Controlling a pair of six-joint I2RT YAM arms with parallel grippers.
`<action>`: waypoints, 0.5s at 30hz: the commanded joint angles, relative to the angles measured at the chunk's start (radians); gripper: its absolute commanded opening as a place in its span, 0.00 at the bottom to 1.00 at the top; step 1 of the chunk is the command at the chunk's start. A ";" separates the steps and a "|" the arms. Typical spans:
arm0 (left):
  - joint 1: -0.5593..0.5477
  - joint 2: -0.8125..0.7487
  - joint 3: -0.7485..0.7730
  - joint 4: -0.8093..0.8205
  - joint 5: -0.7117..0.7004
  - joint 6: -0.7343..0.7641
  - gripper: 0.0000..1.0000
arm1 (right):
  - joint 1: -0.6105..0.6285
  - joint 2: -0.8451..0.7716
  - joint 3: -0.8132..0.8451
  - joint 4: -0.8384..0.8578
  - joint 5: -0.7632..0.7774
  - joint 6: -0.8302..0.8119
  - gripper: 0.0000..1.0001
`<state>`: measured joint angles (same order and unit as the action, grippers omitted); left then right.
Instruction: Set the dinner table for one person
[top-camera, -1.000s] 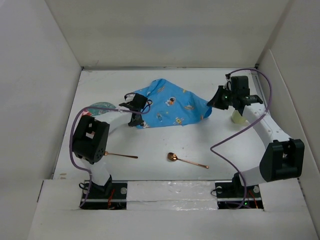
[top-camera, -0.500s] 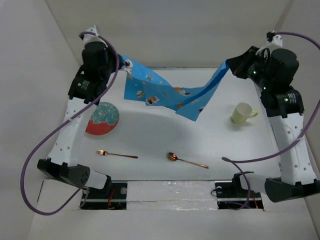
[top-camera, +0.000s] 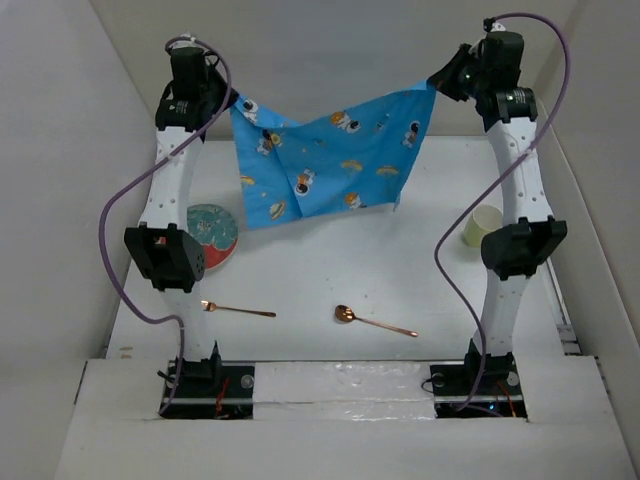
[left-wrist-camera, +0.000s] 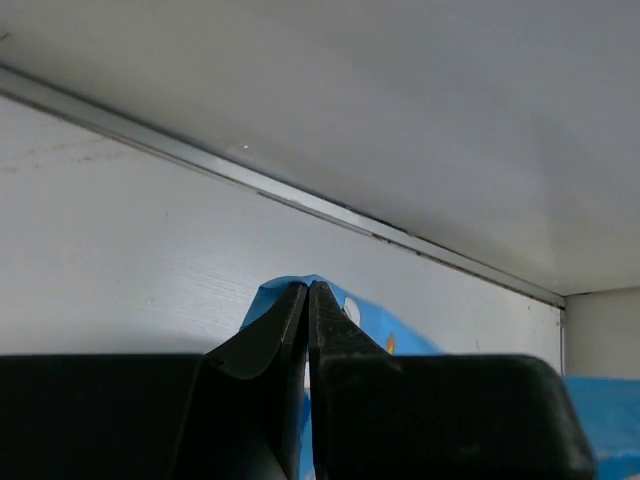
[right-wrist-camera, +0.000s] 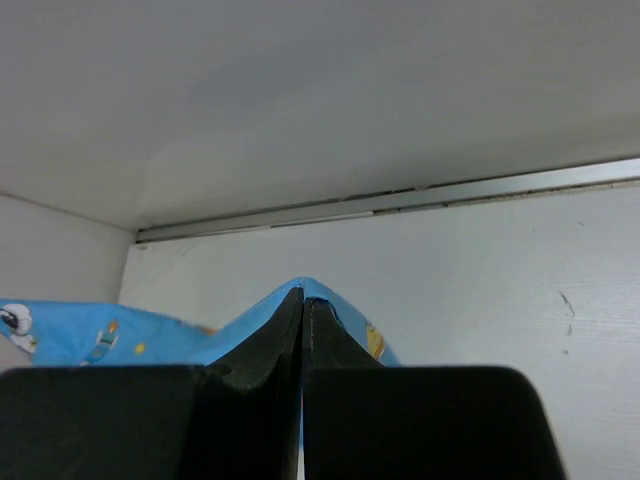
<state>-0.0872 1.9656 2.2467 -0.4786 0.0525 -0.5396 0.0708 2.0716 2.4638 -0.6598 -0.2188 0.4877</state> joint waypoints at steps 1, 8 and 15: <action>0.069 -0.082 0.079 0.061 0.127 -0.071 0.00 | -0.046 -0.053 0.179 0.026 -0.076 0.046 0.00; 0.078 -0.245 -0.283 0.145 0.174 -0.028 0.00 | -0.082 -0.343 -0.482 0.158 -0.122 -0.004 0.00; 0.078 -0.408 -0.839 0.271 0.210 -0.004 0.00 | -0.082 -0.513 -1.047 0.278 -0.162 -0.012 0.00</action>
<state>-0.0132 1.5661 1.5593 -0.2676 0.2310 -0.5713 -0.0116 1.5665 1.6062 -0.4419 -0.3389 0.4931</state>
